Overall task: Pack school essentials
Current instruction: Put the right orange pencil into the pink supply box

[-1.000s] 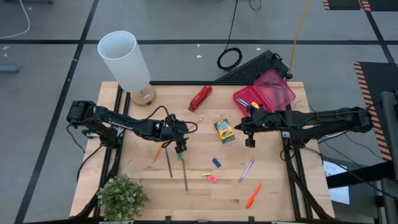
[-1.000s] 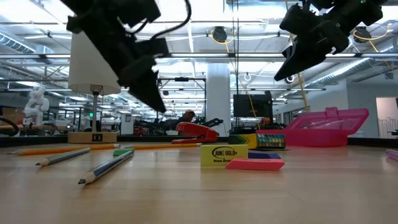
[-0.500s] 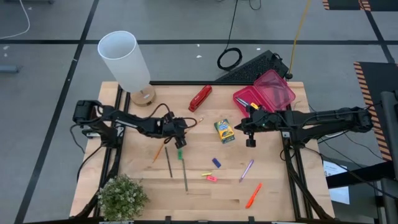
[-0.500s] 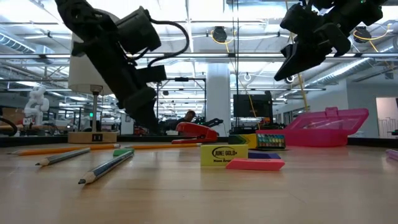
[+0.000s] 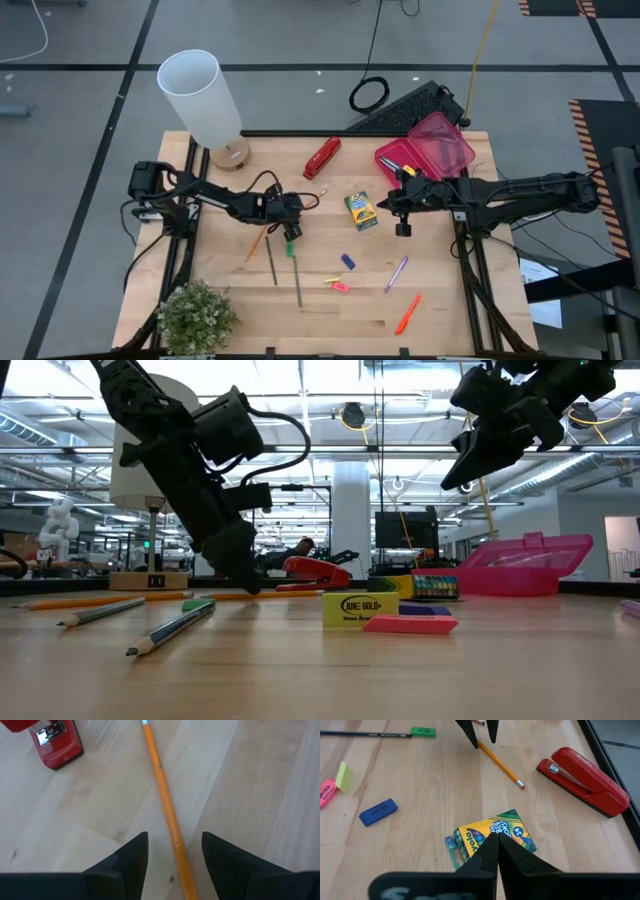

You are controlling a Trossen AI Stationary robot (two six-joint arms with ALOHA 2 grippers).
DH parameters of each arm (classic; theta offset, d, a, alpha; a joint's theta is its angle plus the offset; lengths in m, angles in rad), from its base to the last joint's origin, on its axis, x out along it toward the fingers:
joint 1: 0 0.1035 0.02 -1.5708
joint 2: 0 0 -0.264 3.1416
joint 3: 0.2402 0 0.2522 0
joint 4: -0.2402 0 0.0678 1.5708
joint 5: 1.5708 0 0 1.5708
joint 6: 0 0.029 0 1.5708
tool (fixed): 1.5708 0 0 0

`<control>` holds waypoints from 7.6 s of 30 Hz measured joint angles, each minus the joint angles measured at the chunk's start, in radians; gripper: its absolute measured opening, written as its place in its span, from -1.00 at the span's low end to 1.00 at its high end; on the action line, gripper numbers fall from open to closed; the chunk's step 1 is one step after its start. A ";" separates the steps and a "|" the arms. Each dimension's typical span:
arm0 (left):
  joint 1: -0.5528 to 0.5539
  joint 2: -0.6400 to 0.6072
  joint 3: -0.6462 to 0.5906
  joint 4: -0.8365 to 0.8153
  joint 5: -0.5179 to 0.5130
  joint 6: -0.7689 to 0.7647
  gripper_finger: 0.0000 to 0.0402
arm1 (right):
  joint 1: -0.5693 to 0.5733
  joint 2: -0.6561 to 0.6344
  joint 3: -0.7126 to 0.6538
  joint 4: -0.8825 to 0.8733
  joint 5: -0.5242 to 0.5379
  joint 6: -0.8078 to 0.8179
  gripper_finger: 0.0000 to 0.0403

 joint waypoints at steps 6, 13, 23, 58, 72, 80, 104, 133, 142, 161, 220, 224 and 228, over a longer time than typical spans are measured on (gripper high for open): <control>0.000 0.000 0.000 -0.017 -0.003 -0.021 -0.07 | 0.000 0.000 0.000 0.000 0.000 0.001 -1.00; 0.000 0.010 0.000 -0.018 0.006 -0.036 -0.07 | 0.000 0.000 0.000 0.000 0.000 0.000 -1.00; 0.000 0.035 0.003 0.003 0.017 -0.035 -0.15 | 0.000 0.000 -0.001 0.000 0.000 0.001 -1.00; -0.033 -0.091 -0.001 -0.032 0.038 0.052 -0.97 | 0.000 0.004 -0.083 0.268 -0.006 0.034 -1.00; -0.048 -0.011 0.000 0.050 0.075 -0.035 -0.59 | 0.000 0.048 -0.179 0.534 -0.007 0.012 -1.00; -0.046 0.046 0.001 0.135 0.023 -0.005 -0.25 | 0.000 0.048 -0.179 0.527 -0.008 0.003 -1.00; -0.024 0.097 0.002 0.200 0.057 0.042 -0.87 | 0.000 0.048 -0.179 0.517 -0.008 -0.007 -1.00; -0.055 -0.010 0.000 0.072 0.085 0.033 -0.97 | -0.080 0.697 0.172 0.586 -0.303 -0.147 -0.38; -0.116 -0.078 -0.001 0.007 0.081 0.050 -0.97 | -0.158 0.957 0.433 0.448 -0.451 -0.223 -0.37; -0.167 -0.297 -0.268 0.247 0.031 0.063 -0.97 | -0.186 1.081 0.525 0.393 -0.449 -0.256 -0.71; -0.395 -0.305 -0.319 0.416 -0.153 0.470 -0.06 | -0.133 0.941 0.508 0.212 -0.262 -0.245 -0.73; -0.395 -0.305 -0.318 0.416 -0.153 0.462 -0.06 | -0.144 0.941 0.508 0.146 -0.224 -0.241 -0.55; -0.394 -0.305 -0.318 0.416 -0.153 0.460 -0.06 | -0.143 0.941 0.507 0.088 -0.185 -0.242 -0.47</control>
